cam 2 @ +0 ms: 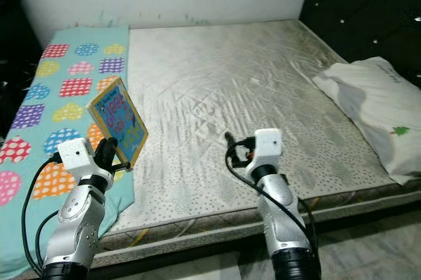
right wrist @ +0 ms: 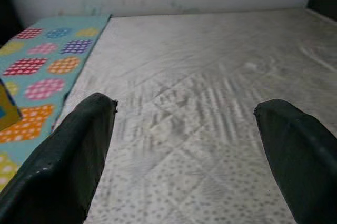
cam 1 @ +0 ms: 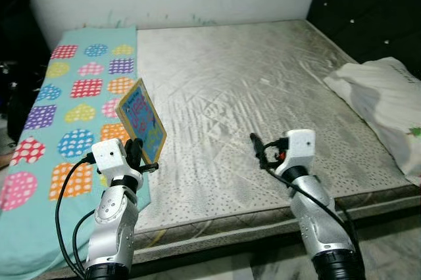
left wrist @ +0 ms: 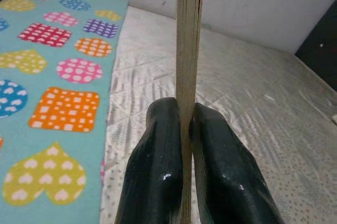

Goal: Clean up the room

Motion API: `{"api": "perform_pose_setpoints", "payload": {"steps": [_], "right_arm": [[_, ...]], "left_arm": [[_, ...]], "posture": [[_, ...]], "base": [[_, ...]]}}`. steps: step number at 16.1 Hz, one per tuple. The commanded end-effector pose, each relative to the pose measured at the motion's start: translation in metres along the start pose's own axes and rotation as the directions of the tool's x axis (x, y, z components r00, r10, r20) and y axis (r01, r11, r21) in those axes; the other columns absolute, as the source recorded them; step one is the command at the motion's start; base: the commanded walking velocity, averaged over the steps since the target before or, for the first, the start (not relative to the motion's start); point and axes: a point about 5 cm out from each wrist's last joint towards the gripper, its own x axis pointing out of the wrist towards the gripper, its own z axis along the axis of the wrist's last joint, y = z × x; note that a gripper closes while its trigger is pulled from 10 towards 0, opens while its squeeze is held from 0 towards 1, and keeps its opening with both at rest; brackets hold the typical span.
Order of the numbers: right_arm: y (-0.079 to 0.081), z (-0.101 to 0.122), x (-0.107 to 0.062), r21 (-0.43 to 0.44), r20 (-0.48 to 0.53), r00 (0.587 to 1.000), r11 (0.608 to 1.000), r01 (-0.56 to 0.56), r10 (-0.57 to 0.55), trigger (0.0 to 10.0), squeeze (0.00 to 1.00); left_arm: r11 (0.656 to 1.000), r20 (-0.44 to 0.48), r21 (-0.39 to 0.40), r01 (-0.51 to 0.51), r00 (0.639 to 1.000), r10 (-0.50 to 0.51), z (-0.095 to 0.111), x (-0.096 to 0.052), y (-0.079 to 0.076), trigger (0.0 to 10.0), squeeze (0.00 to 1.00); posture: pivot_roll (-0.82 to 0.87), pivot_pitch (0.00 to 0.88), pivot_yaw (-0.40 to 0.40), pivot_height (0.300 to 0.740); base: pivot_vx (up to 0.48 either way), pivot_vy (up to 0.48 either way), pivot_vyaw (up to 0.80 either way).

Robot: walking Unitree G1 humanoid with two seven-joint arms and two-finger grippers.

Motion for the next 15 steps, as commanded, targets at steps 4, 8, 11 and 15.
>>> {"api": "perform_pose_setpoints", "payload": {"steps": [4,8,11,15], "right_arm": [[0.005,0.004,0.0,-0.009,0.015,1.0,1.0,-0.023,0.023,10.0,0.0],[0.012,0.002,0.002,-0.006,0.005,0.999,0.999,-0.045,0.045,10.0,0.0],[0.012,0.001,0.0,-0.011,0.003,0.999,0.999,-0.042,0.043,10.0,0.0],[0.011,-0.001,-0.005,-0.014,-0.003,0.999,0.999,-0.036,0.036,10.0,0.0]], "left_arm": [[0.999,0.045,0.006,0.039,0.998,-0.039,0.012,0.004,-0.009,10.0,0.0],[1.0,0.04,0.0,0.015,0.999,-0.015,0.011,0.0,-0.006,10.0,0.0],[1.0,0.034,0.001,0.013,0.999,-0.013,0.01,0.0,-0.005,10.0,0.0],[1.0,0.026,0.001,0.031,0.999,-0.031,0.01,0.001,-0.01,10.0,0.0]], "posture": [[-0.12,0.001,-0.009,0.74],[-0.11,0.011,-0.019,0.74],[-0.11,0.02,-0.014,0.74],[-0.12,0.022,-0.005,0.74]], "base": [[0.0,-0.309,0.41],[0.0,-0.395,0.33],[0.0,-0.48,0.0],[0.0,-0.451,0.0]]}}
